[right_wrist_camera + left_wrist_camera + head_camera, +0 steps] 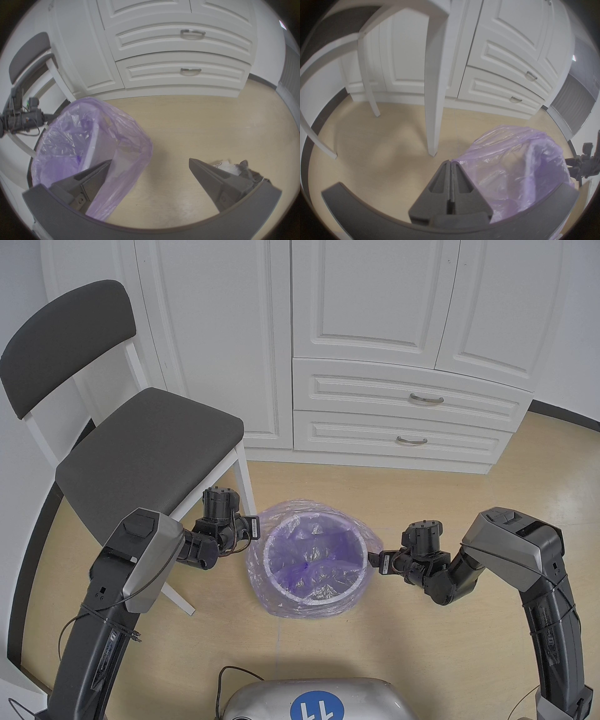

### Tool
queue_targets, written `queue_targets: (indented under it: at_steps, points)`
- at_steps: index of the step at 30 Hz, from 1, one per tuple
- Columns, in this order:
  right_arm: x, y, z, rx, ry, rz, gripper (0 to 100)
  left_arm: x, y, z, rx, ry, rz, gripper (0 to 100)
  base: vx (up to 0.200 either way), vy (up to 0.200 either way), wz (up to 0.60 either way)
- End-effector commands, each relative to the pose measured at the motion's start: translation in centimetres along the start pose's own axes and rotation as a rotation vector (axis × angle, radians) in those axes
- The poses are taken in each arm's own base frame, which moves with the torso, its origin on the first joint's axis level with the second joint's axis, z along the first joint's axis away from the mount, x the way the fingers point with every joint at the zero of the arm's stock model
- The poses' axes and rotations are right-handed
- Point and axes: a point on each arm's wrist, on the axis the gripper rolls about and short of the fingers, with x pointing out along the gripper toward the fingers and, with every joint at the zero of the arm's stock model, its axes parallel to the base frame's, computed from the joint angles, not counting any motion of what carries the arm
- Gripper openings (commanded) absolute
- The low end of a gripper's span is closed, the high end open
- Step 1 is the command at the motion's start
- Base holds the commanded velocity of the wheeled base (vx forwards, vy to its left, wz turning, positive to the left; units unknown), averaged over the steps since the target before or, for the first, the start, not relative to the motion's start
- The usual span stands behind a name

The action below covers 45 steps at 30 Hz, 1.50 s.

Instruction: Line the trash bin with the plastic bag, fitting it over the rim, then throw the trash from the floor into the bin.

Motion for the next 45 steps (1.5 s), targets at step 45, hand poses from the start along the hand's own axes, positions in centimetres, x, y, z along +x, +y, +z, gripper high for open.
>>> queue_targets:
  at_steps: [45]
  points:
    - [3.8,-1.2,1.1,0.214,0.212,-0.184,100,2.9,2.0,-8.4,0.096,0.176,0.107,0,0.0,0.0,0.0]
